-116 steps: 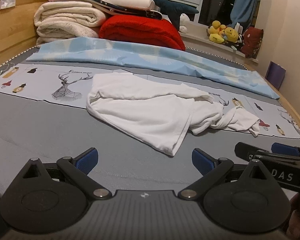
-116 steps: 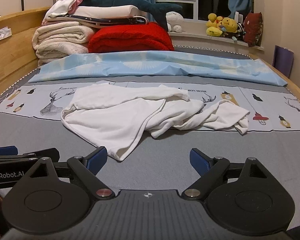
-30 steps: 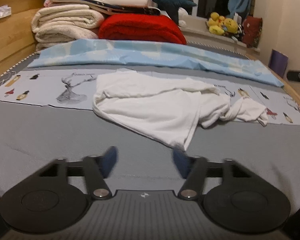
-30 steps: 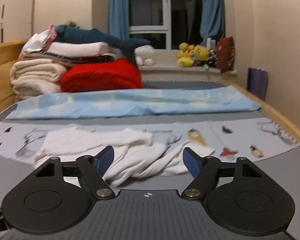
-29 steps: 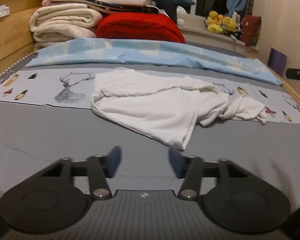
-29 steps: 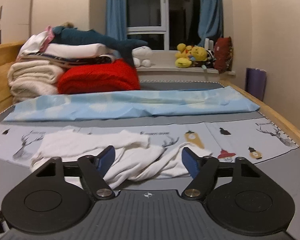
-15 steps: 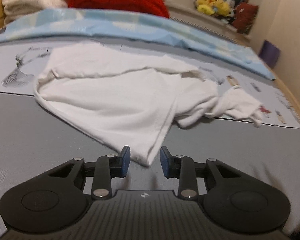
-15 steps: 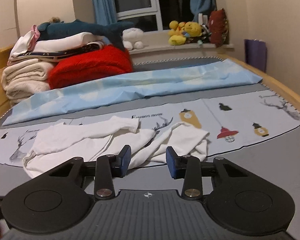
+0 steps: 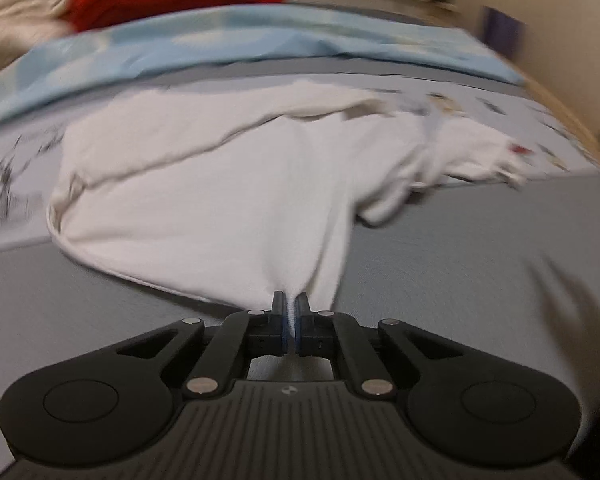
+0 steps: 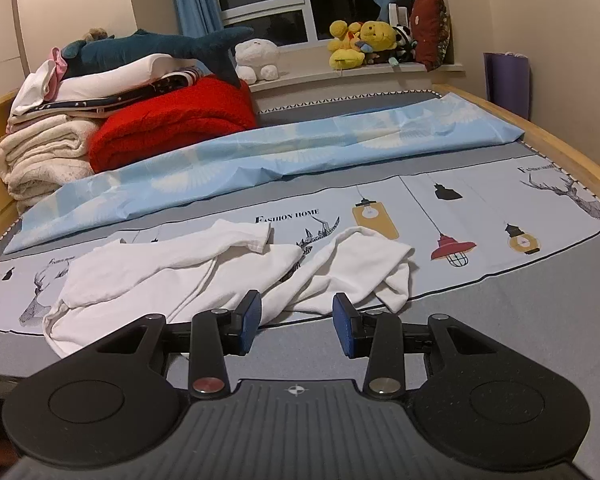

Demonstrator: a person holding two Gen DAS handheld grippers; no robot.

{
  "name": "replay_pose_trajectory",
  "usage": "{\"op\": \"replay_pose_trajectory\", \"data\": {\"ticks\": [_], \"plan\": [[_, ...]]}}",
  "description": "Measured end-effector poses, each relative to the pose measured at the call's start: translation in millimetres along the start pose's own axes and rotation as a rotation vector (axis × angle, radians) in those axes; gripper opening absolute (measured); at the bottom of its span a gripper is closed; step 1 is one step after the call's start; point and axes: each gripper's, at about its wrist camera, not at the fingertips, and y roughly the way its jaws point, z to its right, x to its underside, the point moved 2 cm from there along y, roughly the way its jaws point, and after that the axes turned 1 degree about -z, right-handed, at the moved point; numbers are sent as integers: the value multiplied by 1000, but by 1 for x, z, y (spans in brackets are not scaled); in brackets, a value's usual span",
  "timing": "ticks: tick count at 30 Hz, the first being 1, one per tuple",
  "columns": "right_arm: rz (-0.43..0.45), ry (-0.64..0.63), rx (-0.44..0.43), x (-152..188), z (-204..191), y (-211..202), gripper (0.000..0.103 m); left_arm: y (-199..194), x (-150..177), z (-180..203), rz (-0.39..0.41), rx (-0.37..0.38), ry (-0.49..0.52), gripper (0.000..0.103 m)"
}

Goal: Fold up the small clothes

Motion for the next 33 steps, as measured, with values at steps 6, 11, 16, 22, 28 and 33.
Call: {"op": "replay_pose_trajectory", "data": {"ticks": [6, 11, 16, 22, 28, 33], "plan": [[-7, -4, 6, 6, -4, -4, 41, -83, 44, -64, -70, 105, 233, 3], [-20, -30, 6, 13, -10, -6, 41, -87, 103, -147, -272, 60, 168, 4], [-61, -37, 14, 16, -19, 10, 41, -99, 114, -218, -166, 127, -215, 27], [-299, -45, -96, 34, -37, 62, 47, -84, 93, -211, -178, 135, -229, 41], [-549, -96, -104, 67, -59, 103, 55, -42, 91, -205, -319, 95, -188, 43], [-627, -98, -112, 81, -59, 108, 27, -25, 104, -197, -404, 56, -164, 34]]}}
